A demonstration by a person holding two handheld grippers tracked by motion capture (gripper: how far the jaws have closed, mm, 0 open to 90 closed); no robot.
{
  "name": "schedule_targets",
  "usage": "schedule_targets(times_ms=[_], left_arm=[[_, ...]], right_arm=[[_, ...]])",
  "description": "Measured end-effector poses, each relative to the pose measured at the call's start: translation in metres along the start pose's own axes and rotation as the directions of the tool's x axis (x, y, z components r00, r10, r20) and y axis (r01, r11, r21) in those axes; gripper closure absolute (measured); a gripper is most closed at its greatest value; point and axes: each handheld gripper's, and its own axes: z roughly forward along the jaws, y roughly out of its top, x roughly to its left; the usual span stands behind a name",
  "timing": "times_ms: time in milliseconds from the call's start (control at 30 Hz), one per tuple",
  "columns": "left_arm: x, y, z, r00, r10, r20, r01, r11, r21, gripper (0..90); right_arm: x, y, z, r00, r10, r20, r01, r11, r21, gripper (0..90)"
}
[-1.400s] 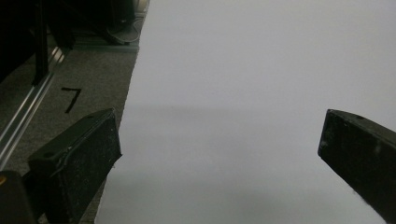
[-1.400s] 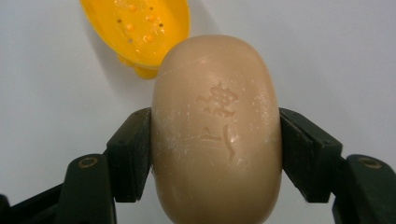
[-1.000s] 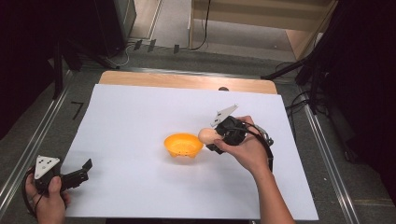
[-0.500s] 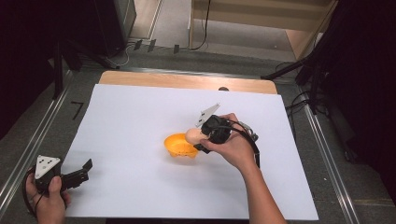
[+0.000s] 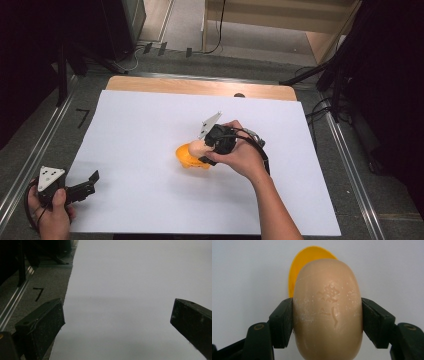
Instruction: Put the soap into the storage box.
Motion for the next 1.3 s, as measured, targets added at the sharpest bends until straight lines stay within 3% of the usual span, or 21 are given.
schedule_targets(times_ms=[267,667,1000,1200,1300], left_arm=[[0.0,0.0,0.0,1.0,0.001,0.004,-0.001,1.0,0.005,0.0],[0.0,0.001,0.001,1.0,0.004,0.008,-0.005,0.9999,0.012,0.0],[0.0,0.001,0.002,0.9999,0.001,0.014,-0.001,0.9999,0.015,0.0],[0.001,0.001,0.002,0.9999,0.001,0.014,-0.001,0.9998,0.019,0.0],[0.001,0.001,0.002,0.9999,0.001,0.014,-0.002,0.9998,0.019,0.0]], right_arm=[[0.0,0.01,0.009,0.9975,-0.055,-0.045,0.056,0.998,0.013,33.4],[-0.004,0.013,0.02,0.9943,-0.062,-0.087,0.066,0.997,0.051,33.3],[-0.007,0.013,0.023,0.9945,-0.027,-0.101,0.035,0.997,0.073,32.8],[-0.012,0.013,0.014,0.9956,0.006,-0.093,-0.004,1.0,0.02,31.9],[-0.012,0.011,0.012,0.9965,0.011,-0.083,-0.009,1.0,0.021,30.9]])
